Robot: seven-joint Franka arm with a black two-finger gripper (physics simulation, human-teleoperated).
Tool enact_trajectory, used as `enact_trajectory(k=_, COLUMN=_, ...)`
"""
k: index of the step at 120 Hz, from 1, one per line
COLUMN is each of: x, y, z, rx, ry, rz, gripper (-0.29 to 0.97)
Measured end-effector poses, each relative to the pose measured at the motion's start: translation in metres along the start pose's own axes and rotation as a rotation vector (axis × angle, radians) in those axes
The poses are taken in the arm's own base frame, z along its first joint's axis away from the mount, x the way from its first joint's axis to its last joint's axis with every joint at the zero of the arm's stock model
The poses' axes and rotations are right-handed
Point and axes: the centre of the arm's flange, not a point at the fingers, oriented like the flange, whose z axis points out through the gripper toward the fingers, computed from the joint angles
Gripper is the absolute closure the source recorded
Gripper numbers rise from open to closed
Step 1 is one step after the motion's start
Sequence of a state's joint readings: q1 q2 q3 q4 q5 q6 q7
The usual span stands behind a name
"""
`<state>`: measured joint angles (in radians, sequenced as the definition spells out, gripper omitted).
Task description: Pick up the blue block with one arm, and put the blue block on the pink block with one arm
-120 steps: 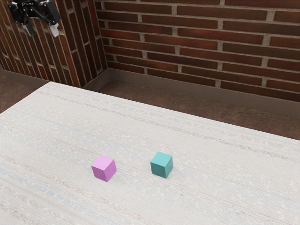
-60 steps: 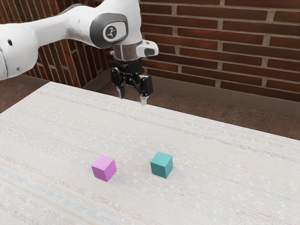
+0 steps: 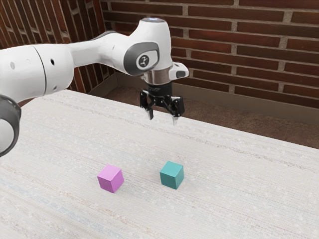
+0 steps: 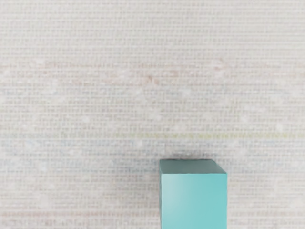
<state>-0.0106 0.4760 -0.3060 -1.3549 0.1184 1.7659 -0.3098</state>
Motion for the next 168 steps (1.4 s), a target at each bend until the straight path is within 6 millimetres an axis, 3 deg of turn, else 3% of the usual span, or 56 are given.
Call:
enact_trajectory(k=15, x=0.005, y=0.017, z=0.053, rx=-0.007, ry=-0.045, rz=0.002, gripper=0.0)
enact_trajectory(k=31, x=-0.003, y=0.026, z=0.113, rx=-0.001, ry=-0.096, rz=-0.001, gripper=0.0)
enact_trajectory(k=47, x=-0.01, y=0.029, z=0.143, rx=0.004, ry=-0.087, rz=-0.002, gripper=0.0)
enact_trajectory(k=72, x=-0.012, y=0.033, z=0.156, rx=-0.01, ry=-0.032, rz=-0.006, gripper=0.0)
enact_trajectory(k=105, x=-0.038, y=0.043, z=0.151, rx=-0.016, ry=0.024, rz=0.01, gripper=0.0)
enact_trajectory(k=140, x=-0.036, y=0.047, z=0.16, rx=-0.028, ry=0.039, rz=0.006, gripper=0.0)
enact_trajectory(k=168, x=-0.036, y=0.044, z=0.178, rx=-0.025, ry=0.014, rz=-0.005, gripper=0.0)
